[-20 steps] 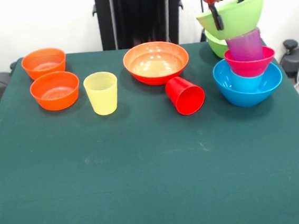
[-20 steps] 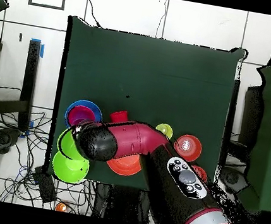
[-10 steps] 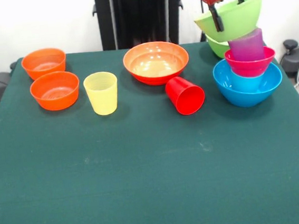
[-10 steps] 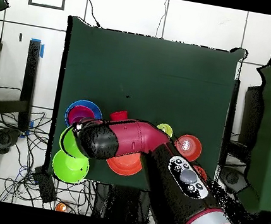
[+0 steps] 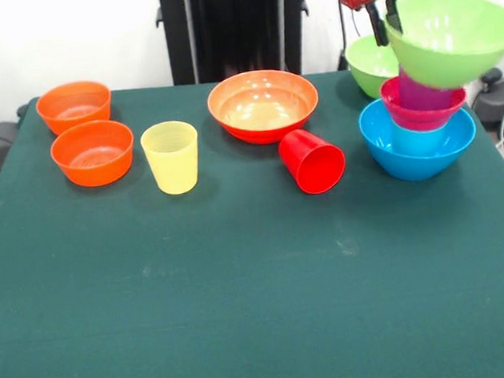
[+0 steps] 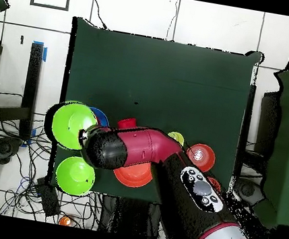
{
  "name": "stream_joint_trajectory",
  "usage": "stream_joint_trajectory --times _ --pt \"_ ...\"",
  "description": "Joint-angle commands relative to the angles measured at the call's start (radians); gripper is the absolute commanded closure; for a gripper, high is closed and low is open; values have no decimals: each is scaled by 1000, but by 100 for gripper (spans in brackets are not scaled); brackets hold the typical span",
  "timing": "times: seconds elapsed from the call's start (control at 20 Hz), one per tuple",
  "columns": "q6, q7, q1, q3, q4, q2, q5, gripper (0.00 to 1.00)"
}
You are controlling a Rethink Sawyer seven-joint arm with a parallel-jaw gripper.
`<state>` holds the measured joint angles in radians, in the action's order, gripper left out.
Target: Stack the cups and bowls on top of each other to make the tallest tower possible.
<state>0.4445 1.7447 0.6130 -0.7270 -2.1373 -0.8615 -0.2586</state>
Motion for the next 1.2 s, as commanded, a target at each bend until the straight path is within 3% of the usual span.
stream_joint_trajectory --times 0.05,1.2 --pt "93 63 -14 57 44 27 9 100" --pt "94 51 -13 57 41 14 1 100"
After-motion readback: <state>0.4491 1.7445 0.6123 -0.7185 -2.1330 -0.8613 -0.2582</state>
